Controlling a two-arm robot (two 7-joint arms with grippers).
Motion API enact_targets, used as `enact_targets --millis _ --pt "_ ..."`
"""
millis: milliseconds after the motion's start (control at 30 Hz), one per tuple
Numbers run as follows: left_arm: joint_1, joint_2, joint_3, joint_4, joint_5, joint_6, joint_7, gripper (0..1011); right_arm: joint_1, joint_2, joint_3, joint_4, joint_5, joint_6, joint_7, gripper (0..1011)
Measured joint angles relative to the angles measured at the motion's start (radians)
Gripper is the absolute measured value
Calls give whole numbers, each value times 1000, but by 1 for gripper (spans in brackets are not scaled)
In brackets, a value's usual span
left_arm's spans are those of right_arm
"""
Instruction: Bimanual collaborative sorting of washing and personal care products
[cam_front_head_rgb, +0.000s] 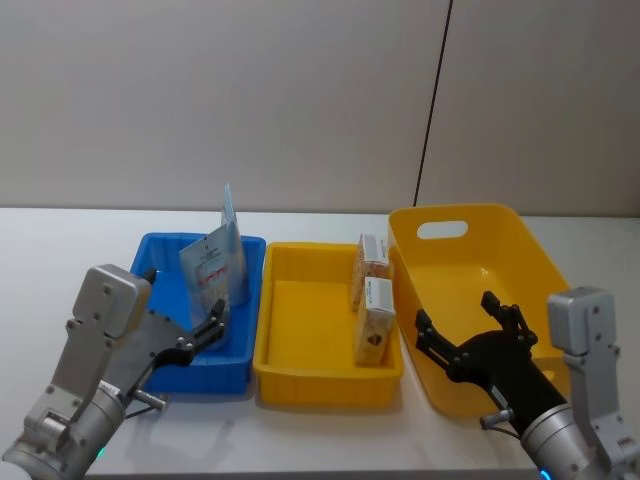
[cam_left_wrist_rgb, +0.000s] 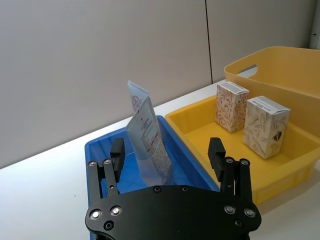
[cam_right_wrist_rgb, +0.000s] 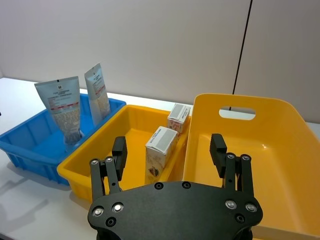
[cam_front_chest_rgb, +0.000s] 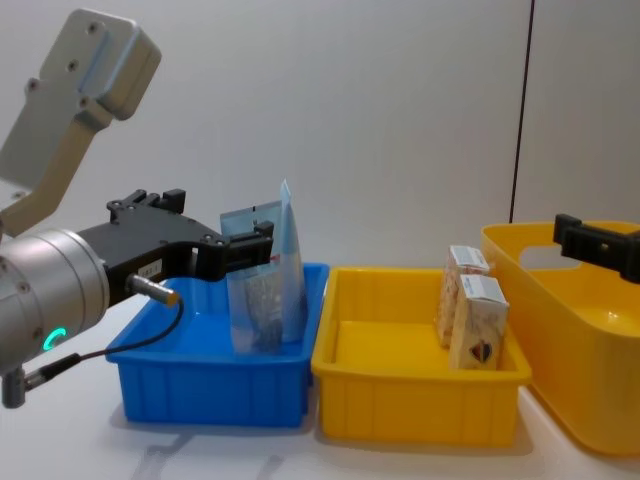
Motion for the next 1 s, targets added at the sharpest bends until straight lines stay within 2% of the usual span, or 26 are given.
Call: enact_targets --millis 267,667,800,1000 --pt "0 0 -6 2 -8 -1 -14 1001 0 0 0 0 0 0 0 1003" --pt "-10 -7 -41 37 -79 -7 -72 1002 0 0 0 0 0 0 0 1003" --pt "-34 -17 -59 83 -117 -7 -110 1001 0 0 0 0 0 0 0 1003" --pt "-74 -31 -72 150 -148 -9 -150 1001 0 0 0 0 0 0 0 1003"
